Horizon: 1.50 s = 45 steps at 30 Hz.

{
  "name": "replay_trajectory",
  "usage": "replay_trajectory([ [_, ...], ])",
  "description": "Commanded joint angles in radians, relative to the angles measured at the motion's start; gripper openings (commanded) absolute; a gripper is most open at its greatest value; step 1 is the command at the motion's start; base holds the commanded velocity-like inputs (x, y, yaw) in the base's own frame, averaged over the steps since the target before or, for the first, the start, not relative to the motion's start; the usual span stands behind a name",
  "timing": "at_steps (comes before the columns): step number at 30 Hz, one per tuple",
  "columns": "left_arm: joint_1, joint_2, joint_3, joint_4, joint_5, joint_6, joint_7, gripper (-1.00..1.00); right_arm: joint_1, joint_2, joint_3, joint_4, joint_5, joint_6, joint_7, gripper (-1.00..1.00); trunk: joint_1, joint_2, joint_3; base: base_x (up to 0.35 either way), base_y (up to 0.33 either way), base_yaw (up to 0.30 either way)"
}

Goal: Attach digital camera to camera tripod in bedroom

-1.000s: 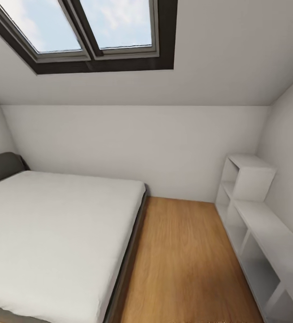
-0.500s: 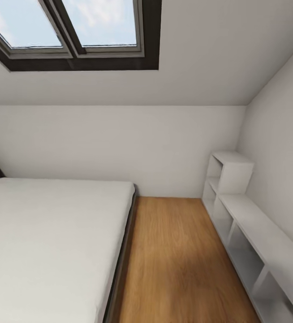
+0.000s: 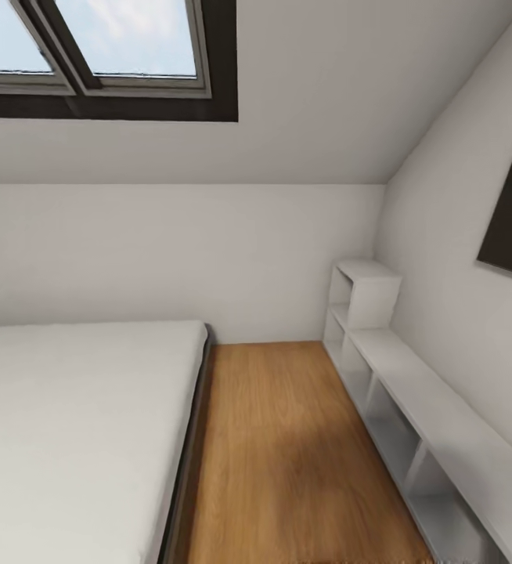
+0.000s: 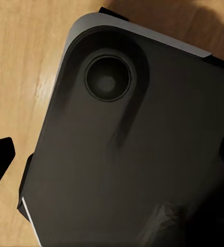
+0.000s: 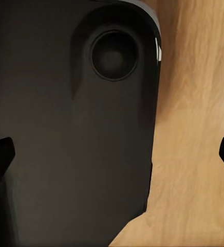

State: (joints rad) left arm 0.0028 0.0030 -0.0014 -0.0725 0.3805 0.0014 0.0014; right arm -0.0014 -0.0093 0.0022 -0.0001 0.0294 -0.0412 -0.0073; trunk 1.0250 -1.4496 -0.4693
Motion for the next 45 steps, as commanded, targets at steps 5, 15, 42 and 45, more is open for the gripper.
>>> replay_trajectory([
  [5, 0.0, 0.001, 0.004, -0.007, 0.009, 0.0, 0.001, 1.0, 0.0, 0.0, 0.0, 0.0, 0.002, -0.003, -0.001, 1.0, 0.0, 0.0, -0.001, 0.0, 0.001, -0.283],
  [15, 0.0, 0.0, 0.004, -0.011, 0.009, 0.0, 0.001, 1.0, 0.0, 0.001, -0.001, 0.0, 0.001, -0.003, -0.001, 1.0, 0.0, 0.0, -0.001, 0.0, 0.0, -0.288],
  [42, 0.0, 0.0, -0.002, -0.009, 0.005, 0.001, 0.002, 1.0, 0.0, 0.001, -0.001, 0.0, 0.001, -0.002, -0.001, 1.0, 0.0, 0.0, -0.001, 0.0, 0.0, -0.294],
  [45, 0.0, 0.0, -0.003, -0.008, 0.004, 0.002, 0.002, 1.0, 0.0, 0.001, -0.001, 0.0, 0.001, -0.002, -0.001, 1.0, 0.0, 0.0, -0.001, 0.0, 0.0, -0.294],
])
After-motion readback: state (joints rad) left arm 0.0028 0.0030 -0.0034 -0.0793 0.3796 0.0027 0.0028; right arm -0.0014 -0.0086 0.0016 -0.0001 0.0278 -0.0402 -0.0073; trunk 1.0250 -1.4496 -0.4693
